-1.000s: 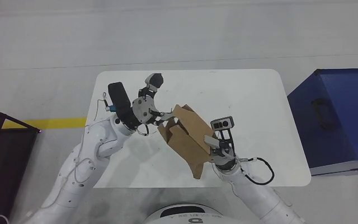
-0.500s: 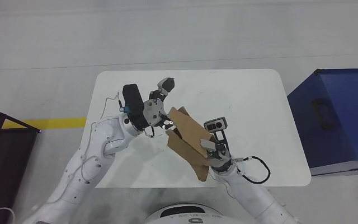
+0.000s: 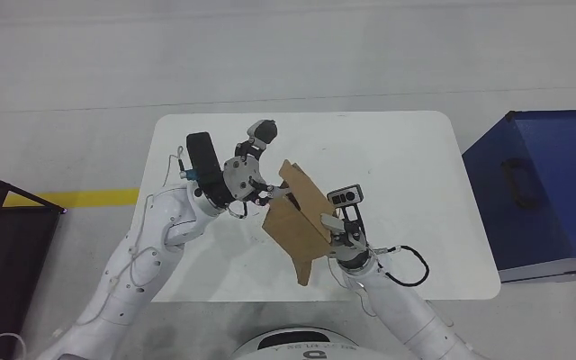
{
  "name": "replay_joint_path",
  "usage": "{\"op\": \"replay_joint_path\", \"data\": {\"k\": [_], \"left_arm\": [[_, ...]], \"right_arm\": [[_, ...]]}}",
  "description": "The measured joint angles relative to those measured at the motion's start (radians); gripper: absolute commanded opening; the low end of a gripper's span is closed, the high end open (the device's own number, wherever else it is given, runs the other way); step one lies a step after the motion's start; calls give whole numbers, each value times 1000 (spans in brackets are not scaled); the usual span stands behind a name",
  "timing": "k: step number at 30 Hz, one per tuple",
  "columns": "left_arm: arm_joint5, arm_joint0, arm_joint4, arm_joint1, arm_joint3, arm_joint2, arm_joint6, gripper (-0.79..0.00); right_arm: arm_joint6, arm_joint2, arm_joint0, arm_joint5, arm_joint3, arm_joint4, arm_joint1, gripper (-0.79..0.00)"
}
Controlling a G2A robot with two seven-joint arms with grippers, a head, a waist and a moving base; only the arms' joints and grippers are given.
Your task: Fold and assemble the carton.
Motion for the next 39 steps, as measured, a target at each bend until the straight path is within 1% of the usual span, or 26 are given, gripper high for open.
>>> {"op": "replay_joint_path", "data": {"k": [7,10,12,14,16,18,24,28,33,39], "left_arm": [[8,74,-23,12,-12,-110,44,0],[12,108,-19,17,-11,-146,45,0],[14,126,-23,18,-2,-158,39,0],[9,140,-27,18,29,-155,6,0],[-7,136,-18,18,57,-145,-31,0],[-13,128,-28,15,69,-132,-39,0],[-20,87,-45,4,72,-99,-48,0],[-57,59,-52,1,69,-95,-57,0],[-119,53,-58,2,71,-92,-77,0],[-132,50,-69,-2,89,-72,-125,0]], "right_arm": [[0,0,0,0,0,-1,0,-785],[-28,4,-6,17,-20,-12,0,-785],[-31,8,-15,26,-32,-25,0,-785],[-28,9,-23,36,-39,-34,0,-785],[-27,8,-29,44,-40,-40,-2,-785],[-27,5,-32,51,-39,-44,-4,-785],[-24,5,-38,65,-29,-51,-8,-785],[-23,6,-33,79,-12,-49,-12,-785],[-23,-2,-21,88,12,-46,-19,-785],[-15,-14,-8,103,28,-51,-28,-785]]}}
